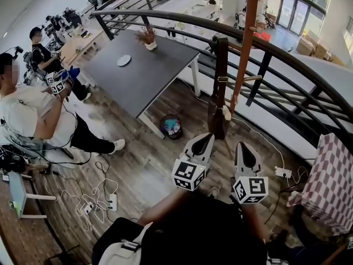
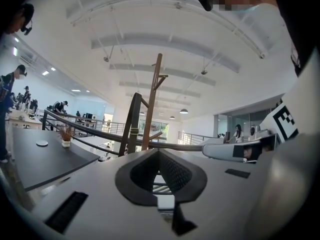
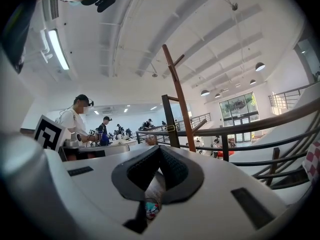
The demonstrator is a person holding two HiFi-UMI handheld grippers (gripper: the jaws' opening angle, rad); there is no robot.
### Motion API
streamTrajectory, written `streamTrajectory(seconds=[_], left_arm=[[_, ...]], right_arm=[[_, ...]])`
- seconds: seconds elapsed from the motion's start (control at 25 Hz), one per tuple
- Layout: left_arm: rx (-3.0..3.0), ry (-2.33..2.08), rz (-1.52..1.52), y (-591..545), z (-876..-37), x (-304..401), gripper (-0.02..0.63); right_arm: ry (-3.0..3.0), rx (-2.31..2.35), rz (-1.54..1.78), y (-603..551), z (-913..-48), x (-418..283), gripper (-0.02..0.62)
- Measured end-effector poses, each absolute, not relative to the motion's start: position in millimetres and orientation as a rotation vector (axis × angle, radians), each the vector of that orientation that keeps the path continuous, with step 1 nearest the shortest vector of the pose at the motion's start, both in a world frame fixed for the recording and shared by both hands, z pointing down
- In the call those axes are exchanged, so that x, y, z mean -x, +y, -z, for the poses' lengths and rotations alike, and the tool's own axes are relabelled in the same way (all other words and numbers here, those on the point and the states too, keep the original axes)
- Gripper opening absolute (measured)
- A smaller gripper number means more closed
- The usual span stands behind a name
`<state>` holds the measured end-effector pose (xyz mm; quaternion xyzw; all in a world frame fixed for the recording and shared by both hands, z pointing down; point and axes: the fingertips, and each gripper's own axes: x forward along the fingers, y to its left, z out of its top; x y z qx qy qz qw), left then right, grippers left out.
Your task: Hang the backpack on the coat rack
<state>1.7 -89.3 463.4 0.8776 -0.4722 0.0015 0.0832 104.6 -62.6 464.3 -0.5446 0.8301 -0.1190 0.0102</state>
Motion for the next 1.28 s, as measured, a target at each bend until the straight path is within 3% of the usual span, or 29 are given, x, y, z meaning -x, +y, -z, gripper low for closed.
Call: streamTrajectory(seconds=[1.28], left_arm=[[-2.644,-1.347,0.038,-111,-465,21,0.008]], right_arm=[[2.558,1.739,0.357,-80,-463,-78,0.012]])
